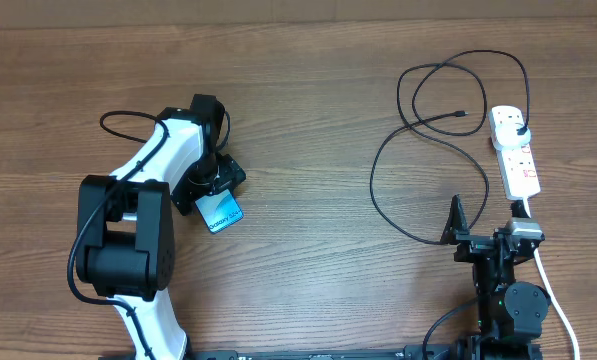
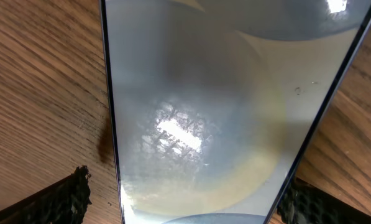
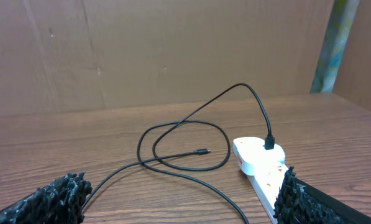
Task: Plug charger to phone and switch on socket
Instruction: 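Close the left gripper on the phone's long edges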
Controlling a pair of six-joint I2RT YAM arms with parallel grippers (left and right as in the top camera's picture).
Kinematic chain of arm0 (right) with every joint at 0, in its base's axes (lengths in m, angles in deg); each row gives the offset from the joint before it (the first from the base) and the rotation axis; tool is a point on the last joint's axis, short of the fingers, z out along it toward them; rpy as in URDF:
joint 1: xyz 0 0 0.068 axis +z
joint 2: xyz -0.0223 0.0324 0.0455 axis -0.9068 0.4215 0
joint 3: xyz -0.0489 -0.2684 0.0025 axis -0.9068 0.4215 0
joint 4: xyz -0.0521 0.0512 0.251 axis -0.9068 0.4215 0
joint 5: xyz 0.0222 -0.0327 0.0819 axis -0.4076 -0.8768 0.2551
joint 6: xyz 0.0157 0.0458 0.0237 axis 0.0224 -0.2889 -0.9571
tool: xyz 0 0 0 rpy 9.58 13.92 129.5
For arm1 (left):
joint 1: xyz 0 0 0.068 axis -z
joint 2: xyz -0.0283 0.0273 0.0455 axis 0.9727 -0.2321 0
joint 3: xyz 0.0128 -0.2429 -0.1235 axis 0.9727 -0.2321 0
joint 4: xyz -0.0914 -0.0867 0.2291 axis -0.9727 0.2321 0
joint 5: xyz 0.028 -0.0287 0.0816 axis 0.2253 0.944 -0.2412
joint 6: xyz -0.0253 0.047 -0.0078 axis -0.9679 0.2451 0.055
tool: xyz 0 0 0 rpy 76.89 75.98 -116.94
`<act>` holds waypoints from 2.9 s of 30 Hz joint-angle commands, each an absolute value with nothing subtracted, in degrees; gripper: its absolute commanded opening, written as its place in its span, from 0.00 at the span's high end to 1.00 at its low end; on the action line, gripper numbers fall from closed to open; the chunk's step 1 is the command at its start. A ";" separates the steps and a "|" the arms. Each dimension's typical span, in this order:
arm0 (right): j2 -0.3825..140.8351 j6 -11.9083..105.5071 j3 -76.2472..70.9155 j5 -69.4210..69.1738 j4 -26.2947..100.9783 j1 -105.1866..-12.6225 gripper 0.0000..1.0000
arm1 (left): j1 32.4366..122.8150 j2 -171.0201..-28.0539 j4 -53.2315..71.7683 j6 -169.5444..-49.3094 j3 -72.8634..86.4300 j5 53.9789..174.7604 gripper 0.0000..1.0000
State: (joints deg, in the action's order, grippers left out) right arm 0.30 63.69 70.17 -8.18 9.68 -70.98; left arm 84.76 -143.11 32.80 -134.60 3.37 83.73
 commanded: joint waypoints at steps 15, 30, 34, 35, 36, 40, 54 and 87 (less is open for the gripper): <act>-0.38 63.78 70.78 -8.09 9.33 -71.16 0.00 | 85.24 -145.64 24.03 -131.45 -5.46 87.88 0.00; -0.38 63.78 70.78 -8.09 9.33 -71.16 0.00 | 85.18 -145.64 24.03 -134.94 -5.57 87.55 0.00; -0.38 63.78 70.78 -8.09 9.33 -71.16 0.00 | 85.16 -145.64 23.84 -135.14 -5.57 86.09 0.00; -0.38 63.78 70.78 -8.09 9.33 -71.16 0.00 | 85.11 -145.64 23.81 -135.16 -5.57 86.11 0.00; -0.38 63.78 70.78 -8.09 9.33 -71.16 0.00 | 85.02 -145.64 23.77 -135.16 -5.57 86.11 0.00; -0.38 63.78 70.78 -8.07 9.33 -71.16 0.00 | 84.02 -145.64 23.60 -135.62 -5.57 85.93 0.00; -0.38 63.78 70.78 -8.09 9.33 -71.16 0.00 | 82.45 -145.64 23.66 -136.15 -5.68 86.17 0.08; -0.38 63.78 70.78 -8.09 9.33 -71.16 0.00 | 82.49 -145.51 27.14 -134.51 -2.94 88.93 0.31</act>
